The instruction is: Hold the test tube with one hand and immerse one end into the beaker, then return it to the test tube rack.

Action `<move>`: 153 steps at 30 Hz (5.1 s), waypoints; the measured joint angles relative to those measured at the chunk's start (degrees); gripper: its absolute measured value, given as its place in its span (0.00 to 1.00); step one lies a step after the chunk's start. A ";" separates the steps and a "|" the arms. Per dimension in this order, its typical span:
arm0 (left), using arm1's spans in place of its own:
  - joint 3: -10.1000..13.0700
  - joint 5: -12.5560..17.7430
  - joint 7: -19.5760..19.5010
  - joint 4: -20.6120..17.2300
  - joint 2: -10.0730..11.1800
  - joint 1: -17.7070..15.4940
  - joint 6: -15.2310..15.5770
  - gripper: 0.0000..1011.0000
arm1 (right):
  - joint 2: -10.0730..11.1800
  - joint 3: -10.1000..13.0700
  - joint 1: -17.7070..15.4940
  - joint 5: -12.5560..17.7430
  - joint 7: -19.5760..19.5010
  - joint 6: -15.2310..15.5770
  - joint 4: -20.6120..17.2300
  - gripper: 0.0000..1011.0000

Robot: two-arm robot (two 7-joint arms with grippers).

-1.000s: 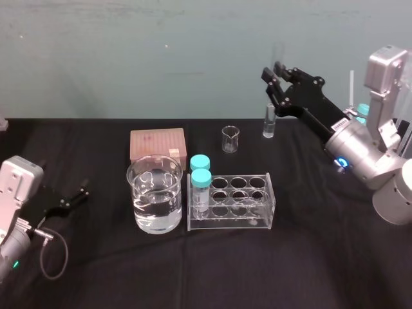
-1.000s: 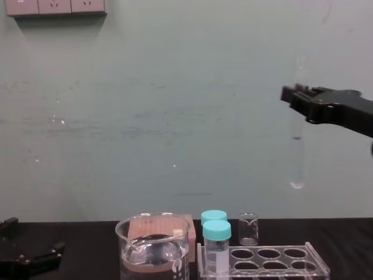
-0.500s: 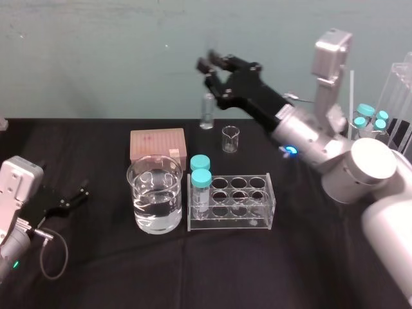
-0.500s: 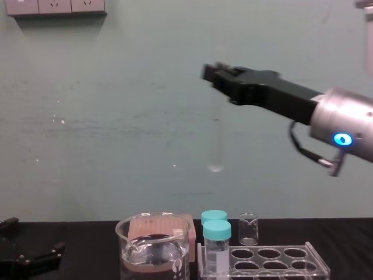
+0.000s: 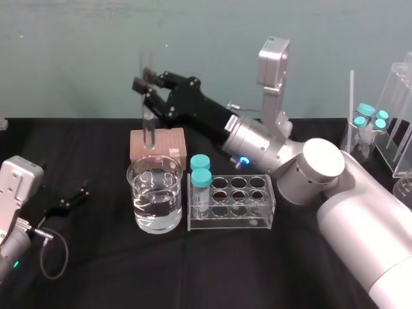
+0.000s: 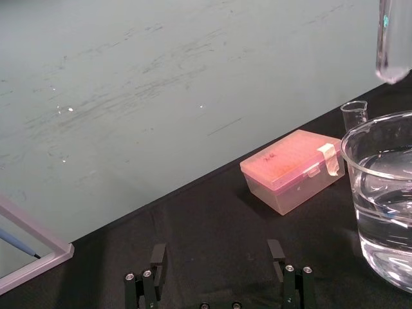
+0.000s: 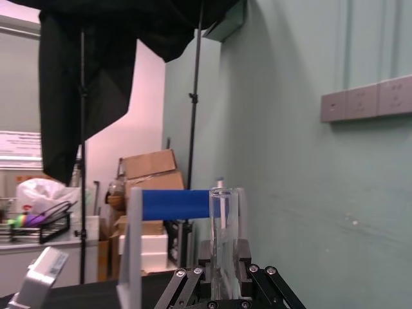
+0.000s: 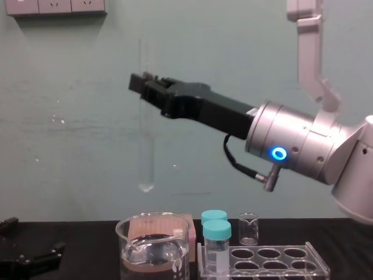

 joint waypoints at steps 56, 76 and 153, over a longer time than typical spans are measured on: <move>0.00 0.00 0.00 0.00 0.00 0.00 0.00 0.99 | -0.14 -2.33 -0.11 0.85 0.49 2.92 8.95 0.22; 0.00 0.00 0.00 0.00 0.00 0.00 0.00 0.99 | 0.38 -2.79 -0.61 0.93 0.80 3.33 8.40 0.22; 0.00 0.00 0.00 0.00 0.00 0.00 0.00 0.99 | 0.70 -3.28 -0.91 0.35 1.28 2.88 8.27 0.22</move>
